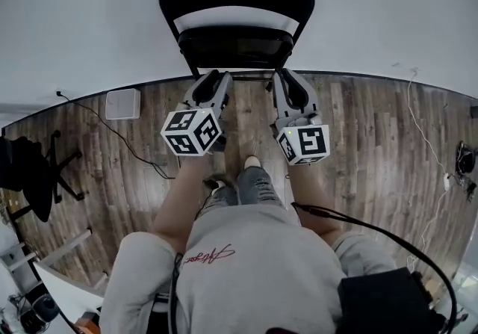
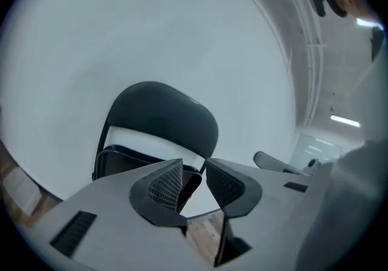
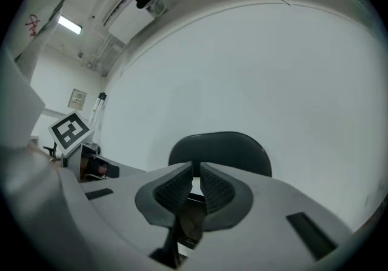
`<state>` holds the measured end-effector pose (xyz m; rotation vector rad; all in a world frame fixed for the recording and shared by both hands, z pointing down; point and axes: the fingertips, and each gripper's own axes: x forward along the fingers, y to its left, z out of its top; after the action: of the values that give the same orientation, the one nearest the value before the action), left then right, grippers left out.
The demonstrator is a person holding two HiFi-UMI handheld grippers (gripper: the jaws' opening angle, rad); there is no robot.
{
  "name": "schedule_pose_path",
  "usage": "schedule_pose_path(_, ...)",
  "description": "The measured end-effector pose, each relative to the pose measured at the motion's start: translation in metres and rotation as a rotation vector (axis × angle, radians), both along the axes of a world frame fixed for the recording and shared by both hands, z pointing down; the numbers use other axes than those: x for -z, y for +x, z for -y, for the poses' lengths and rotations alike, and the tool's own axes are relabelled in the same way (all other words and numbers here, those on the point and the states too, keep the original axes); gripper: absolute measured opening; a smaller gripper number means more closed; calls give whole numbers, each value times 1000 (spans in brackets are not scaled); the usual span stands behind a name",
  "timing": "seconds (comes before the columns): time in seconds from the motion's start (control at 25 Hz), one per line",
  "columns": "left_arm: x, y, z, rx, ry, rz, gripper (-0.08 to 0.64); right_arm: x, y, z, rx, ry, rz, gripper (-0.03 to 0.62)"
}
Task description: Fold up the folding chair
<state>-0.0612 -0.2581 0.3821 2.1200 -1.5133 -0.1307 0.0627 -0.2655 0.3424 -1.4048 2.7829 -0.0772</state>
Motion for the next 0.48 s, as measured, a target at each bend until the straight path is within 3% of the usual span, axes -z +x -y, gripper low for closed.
schedule_pose_path(0.12, 25, 13, -35, -88, 97, 153, 135, 18, -31, -40, 77, -10, -2, 34)
schedule_pose_path(0.2, 40, 16, -59, -105, 156, 209, 113, 28, -45, -69, 109, -4, -13, 29)
schedule_pose_path(0.48, 81, 8, -142, -96, 309, 219, 38, 49, -68, -157, 169, 25, -19, 20)
